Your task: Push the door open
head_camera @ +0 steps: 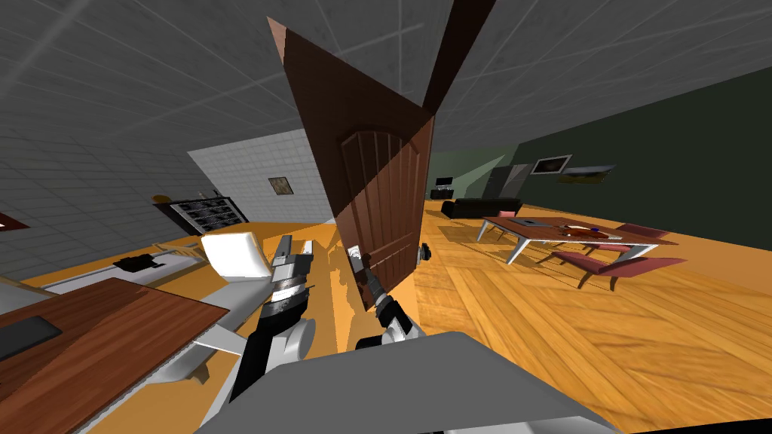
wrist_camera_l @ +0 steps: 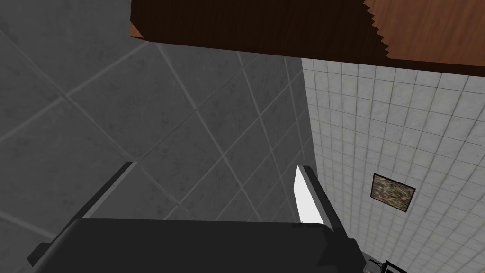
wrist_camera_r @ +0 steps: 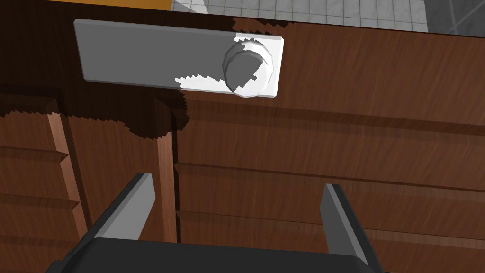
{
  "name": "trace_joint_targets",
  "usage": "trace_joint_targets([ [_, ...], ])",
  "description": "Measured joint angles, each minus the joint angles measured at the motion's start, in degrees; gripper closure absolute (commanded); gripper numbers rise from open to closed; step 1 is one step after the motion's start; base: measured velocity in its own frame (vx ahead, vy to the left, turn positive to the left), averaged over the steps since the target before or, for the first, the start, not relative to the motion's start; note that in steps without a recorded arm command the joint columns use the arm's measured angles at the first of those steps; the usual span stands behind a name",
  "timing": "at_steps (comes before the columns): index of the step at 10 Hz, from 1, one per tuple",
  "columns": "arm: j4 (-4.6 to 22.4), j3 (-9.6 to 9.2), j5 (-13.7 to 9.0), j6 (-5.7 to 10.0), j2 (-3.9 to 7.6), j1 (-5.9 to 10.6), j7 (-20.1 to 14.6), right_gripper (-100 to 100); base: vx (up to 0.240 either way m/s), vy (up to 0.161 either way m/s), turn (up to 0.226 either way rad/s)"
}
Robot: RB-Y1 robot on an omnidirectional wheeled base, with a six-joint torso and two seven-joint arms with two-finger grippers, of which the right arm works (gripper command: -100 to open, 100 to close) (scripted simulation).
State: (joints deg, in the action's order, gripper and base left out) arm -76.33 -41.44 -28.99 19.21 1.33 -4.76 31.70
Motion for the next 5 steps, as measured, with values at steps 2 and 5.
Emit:
trace_joint_targets([
  [2, 0.4, 0.44, 0.2, 0.05, 0.54, 0.48, -0.2, -100, 0.187, 0.115, 0.026],
  [5, 1.5, 1.24, 0.6, 0.32, -0.39, 1.5, -0.7, -100, 0.228, 0.141, 0.029],
])
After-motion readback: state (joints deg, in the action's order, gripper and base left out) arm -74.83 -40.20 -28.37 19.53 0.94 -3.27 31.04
